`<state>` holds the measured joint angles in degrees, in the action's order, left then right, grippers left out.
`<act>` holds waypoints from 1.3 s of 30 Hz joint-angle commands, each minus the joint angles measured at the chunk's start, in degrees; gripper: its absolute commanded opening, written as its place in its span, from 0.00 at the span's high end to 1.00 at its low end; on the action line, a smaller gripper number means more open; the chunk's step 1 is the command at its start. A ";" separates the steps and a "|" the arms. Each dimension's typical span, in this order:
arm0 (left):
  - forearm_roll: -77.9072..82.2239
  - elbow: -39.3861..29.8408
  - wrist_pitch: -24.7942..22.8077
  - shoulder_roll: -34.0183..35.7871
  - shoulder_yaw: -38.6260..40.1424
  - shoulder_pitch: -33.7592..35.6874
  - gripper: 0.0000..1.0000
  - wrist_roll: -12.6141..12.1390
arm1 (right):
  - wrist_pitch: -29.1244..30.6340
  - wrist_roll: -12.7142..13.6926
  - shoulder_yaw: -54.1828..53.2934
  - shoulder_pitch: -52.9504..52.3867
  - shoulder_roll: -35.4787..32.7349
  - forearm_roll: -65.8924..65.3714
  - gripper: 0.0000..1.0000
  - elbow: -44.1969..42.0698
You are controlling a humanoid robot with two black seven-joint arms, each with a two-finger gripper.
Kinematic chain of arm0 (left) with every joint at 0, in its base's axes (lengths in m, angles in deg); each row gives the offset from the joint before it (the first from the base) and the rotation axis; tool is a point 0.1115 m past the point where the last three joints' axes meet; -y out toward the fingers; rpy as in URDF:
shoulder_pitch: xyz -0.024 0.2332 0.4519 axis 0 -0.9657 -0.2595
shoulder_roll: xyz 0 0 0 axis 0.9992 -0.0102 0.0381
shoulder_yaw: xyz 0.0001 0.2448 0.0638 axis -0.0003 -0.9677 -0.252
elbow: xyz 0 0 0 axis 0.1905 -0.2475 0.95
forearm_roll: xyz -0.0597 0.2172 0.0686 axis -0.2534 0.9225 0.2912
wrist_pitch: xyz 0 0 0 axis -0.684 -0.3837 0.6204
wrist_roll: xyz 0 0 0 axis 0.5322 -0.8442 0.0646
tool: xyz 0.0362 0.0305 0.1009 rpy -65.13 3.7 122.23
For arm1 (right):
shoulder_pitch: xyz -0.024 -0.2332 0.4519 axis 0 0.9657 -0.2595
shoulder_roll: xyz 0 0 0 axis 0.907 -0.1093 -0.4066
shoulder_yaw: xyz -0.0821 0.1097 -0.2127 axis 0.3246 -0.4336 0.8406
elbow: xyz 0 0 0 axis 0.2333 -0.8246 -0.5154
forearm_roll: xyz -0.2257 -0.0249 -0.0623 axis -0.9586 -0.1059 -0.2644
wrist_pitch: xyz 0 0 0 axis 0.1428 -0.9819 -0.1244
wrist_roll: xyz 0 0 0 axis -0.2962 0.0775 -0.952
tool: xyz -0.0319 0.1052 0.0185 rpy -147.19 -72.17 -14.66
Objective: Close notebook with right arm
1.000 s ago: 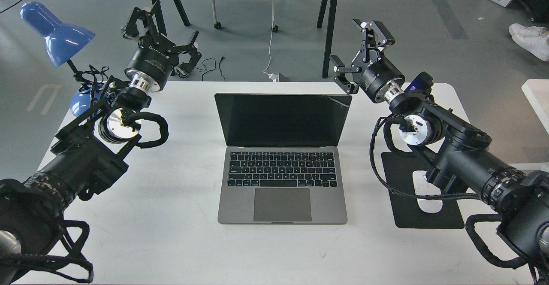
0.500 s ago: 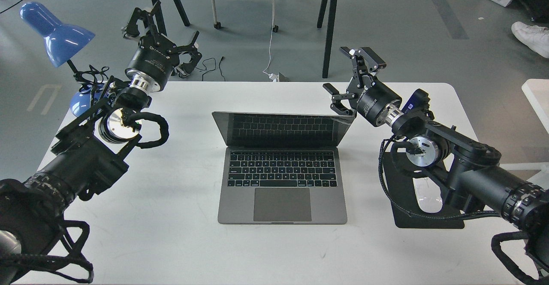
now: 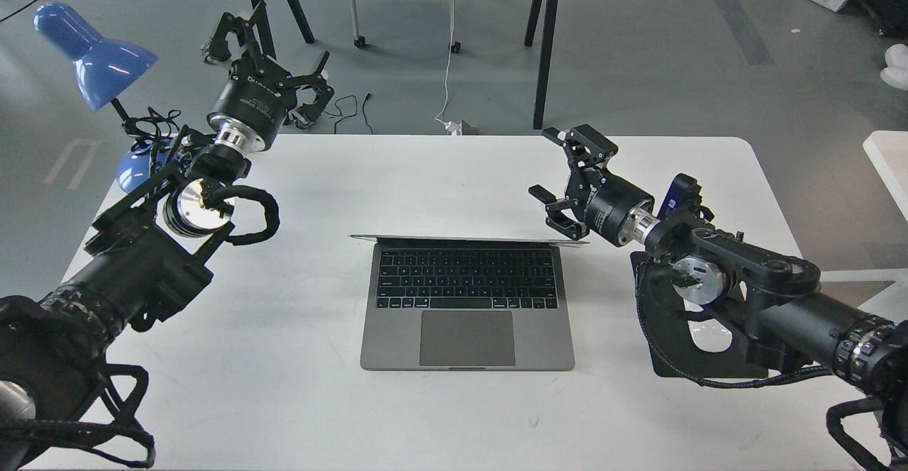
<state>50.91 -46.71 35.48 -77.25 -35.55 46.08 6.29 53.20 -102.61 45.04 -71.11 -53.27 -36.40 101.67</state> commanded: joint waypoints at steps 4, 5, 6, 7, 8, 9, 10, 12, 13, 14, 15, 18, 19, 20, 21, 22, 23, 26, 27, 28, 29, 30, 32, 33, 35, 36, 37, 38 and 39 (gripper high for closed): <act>0.00 0.00 0.00 0.09 0.01 0.00 0.00 0.01 | -0.10 -0.08 0.15 1.82 0.44 -8.08 0.00 0.55; 0.00 0.00 0.00 0.00 0.01 0.00 0.00 0.01 | -0.10 -0.08 0.15 2.09 0.44 -9.22 0.00 0.72; 0.00 0.00 0.00 0.09 0.01 0.00 0.00 0.01 | -0.18 -0.08 0.15 2.26 0.44 -10.54 0.00 1.07; 0.00 0.00 0.00 0.00 0.01 0.00 0.00 0.01 | -0.18 -0.08 0.15 2.44 0.44 -11.77 0.00 1.25; 0.00 0.00 0.00 0.00 0.01 0.00 0.00 0.01 | -0.18 -0.08 0.24 2.70 0.44 -13.09 0.00 1.43; 0.00 0.00 0.00 0.00 0.01 0.00 0.00 0.01 | -0.18 -0.08 0.42 3.05 0.44 -14.23 0.00 1.43; 0.00 0.00 0.00 0.00 0.10 0.00 0.00 0.01 | -0.36 -0.08 0.85 3.23 0.44 -15.72 0.00 1.43; 0.00 0.00 0.00 0.00 0.10 0.00 0.00 0.01 | -0.45 -0.08 1.73 3.32 0.44 -17.75 0.00 1.43; 0.00 0.00 0.00 0.00 0.01 0.00 0.00 0.01 | -0.45 -0.08 2.26 3.32 0.44 -18.37 0.00 1.43; 0.00 0.00 0.00 0.00 0.10 0.00 0.00 0.01 | -0.45 -0.08 2.87 3.32 0.44 -18.81 0.00 1.52; 0.00 0.00 0.00 0.00 0.10 0.00 0.00 0.01 | -0.45 -0.08 3.66 3.32 0.36 -19.07 0.00 1.60; 0.00 0.00 0.00 0.09 0.01 0.00 0.00 0.01 | -0.53 -0.08 5.60 3.32 0.09 -19.25 0.00 2.65; 0.00 0.00 0.00 0.00 0.01 0.00 0.00 0.01 | -0.54 -0.08 6.04 3.32 0.00 -19.25 0.00 3.01; 0.00 0.00 0.00 0.00 0.01 0.00 0.00 0.01 | -0.62 -0.08 6.30 3.32 0.00 -19.25 0.00 3.10; 0.00 0.00 0.00 0.00 0.01 0.00 0.00 0.01 | -0.71 -0.08 6.39 3.41 0.00 -19.25 0.00 3.10; 0.00 0.00 0.00 0.00 0.01 0.00 0.00 0.01 | -0.80 -0.08 6.48 3.41 0.00 -19.34 0.00 3.10; 0.00 0.00 0.00 0.00 0.01 0.00 0.00 0.01 | -0.80 -0.08 6.48 3.41 0.00 -19.43 0.00 3.10; 0.00 0.00 0.00 0.00 0.01 0.00 0.00 0.01 | -0.80 0.00 6.48 3.32 0.00 -20.13 0.00 3.10; -0.09 0.00 0.00 0.09 0.10 0.00 0.00 0.01 | -0.80 -0.08 6.48 3.32 0.00 -20.39 0.00 3.19; -0.09 0.00 0.00 0.00 0.10 0.00 0.00 0.01 | -0.80 0.00 6.57 3.32 0.00 -20.83 0.00 3.19; 0.00 0.00 0.00 0.00 0.10 0.00 0.00 0.01 | -0.80 0.00 6.57 3.32 0.00 -21.44 0.00 3.19; -0.09 0.00 0.00 0.00 0.10 0.00 0.00 0.01 | -0.80 0.00 6.57 3.32 -0.08 -22.15 0.00 3.19; -0.09 0.00 0.00 0.09 0.10 0.00 0.00 0.01 | -0.80 0.27 6.57 3.32 -0.17 -23.55 0.00 3.19; 0.00 0.00 0.00 0.00 0.10 0.00 0.00 0.01 | -0.80 0.27 6.57 3.32 -0.17 -24.08 0.00 3.19; 0.00 0.00 0.00 0.00 0.10 0.00 0.00 0.01 | -0.80 0.36 6.74 3.32 -0.17 -24.96 0.00 3.19; 0.00 0.00 0.00 0.00 0.10 0.00 0.00 0.01 | -0.80 0.36 7.27 3.32 -0.17 -25.40 0.00 3.10; 0.00 0.00 0.00 0.09 0.10 0.00 0.00 0.01 | -0.80 0.36 8.06 3.23 -0.17 -25.58 0.00 3.19; 0.00 0.00 0.00 0.00 0.10 0.00 0.00 0.01 | -0.80 0.36 8.85 3.15 -0.17 -25.58 0.00 3.19; 0.00 0.00 0.00 0.00 0.10 0.00 0.00 0.01 | -0.80 0.36 9.55 3.06 -0.17 -25.58 0.00 3.19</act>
<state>50.87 -46.71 35.48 -77.24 -35.45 46.08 6.31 52.40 -102.26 52.75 -67.83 -53.44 -61.66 104.86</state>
